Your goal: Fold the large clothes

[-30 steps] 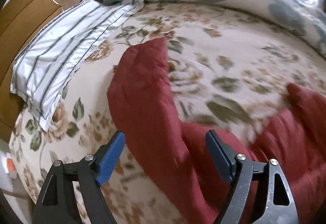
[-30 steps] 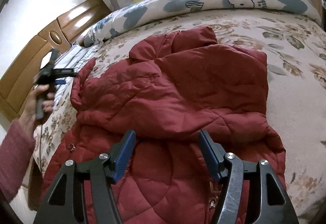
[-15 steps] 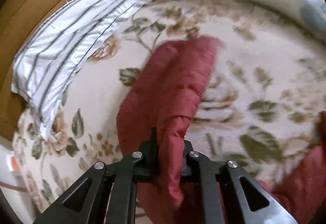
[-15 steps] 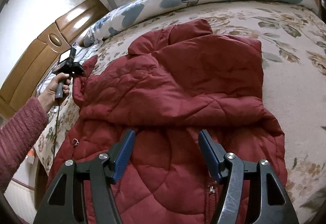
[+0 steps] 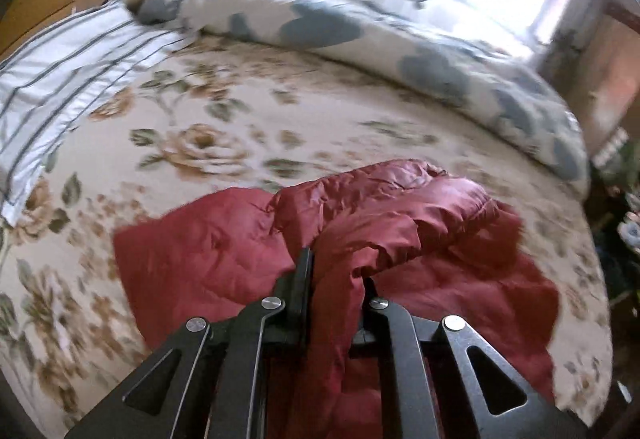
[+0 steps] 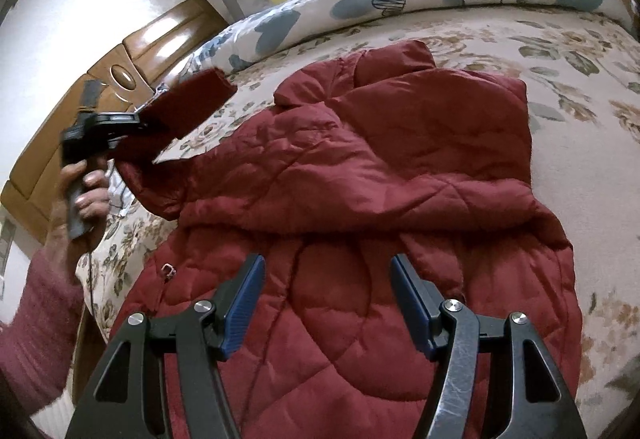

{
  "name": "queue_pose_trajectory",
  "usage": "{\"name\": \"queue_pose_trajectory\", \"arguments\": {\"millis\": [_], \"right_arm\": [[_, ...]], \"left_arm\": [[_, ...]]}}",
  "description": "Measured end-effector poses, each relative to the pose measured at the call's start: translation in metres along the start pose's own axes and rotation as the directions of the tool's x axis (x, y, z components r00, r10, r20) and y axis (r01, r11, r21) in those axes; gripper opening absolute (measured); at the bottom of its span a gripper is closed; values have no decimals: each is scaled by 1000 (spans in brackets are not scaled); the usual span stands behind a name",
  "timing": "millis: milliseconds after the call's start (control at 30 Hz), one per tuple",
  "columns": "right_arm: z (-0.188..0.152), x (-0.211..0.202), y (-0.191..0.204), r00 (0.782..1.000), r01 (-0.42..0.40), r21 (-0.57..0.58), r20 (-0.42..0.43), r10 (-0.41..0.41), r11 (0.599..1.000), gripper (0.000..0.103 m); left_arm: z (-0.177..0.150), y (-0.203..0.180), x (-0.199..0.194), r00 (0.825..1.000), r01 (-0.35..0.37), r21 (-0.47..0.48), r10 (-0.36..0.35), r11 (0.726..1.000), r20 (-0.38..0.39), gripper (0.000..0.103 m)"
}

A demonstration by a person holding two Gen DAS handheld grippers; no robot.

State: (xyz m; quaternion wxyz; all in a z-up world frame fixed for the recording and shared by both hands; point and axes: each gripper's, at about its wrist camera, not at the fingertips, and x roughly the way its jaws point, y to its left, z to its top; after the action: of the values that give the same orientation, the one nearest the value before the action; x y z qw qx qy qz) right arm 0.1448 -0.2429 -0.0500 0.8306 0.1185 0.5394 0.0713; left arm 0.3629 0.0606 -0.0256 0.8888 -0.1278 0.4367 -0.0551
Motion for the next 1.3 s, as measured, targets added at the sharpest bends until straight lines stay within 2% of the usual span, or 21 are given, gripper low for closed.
{"name": "queue_pose_trajectory", "arguments": {"millis": [100, 167, 433, 800, 1100, 1300], "right_arm": [[-3, -5, -3, 1000, 9, 7, 3, -9, 1000, 66], [-5, -8, -5, 1000, 17, 13, 5, -17, 1000, 66], [-7, -18, -23, 999, 31, 74, 11, -32, 997, 66], [2, -29, -46, 999, 8, 150, 42, -14, 989, 66], [35, -11, -62, 995, -93, 221, 60, 81, 971, 68], [67, 33, -84, 976, -216, 330, 58, 209, 919, 68]], "left_arm": [[-20, -17, -13, 999, 49, 32, -49, 998, 7, 10], [-25, -13, -19, 997, 77, 55, -78, 996, 9, 10], [-52, -53, -33, 988, 153, 134, -151, 979, -22, 10], [-75, -92, 14, 979, 200, 231, -183, 952, -92, 10], [-84, -104, 35, 971, 222, 278, -186, 934, -151, 18], [-87, -112, 39, 970, 223, 323, -176, 920, -168, 20]]}}
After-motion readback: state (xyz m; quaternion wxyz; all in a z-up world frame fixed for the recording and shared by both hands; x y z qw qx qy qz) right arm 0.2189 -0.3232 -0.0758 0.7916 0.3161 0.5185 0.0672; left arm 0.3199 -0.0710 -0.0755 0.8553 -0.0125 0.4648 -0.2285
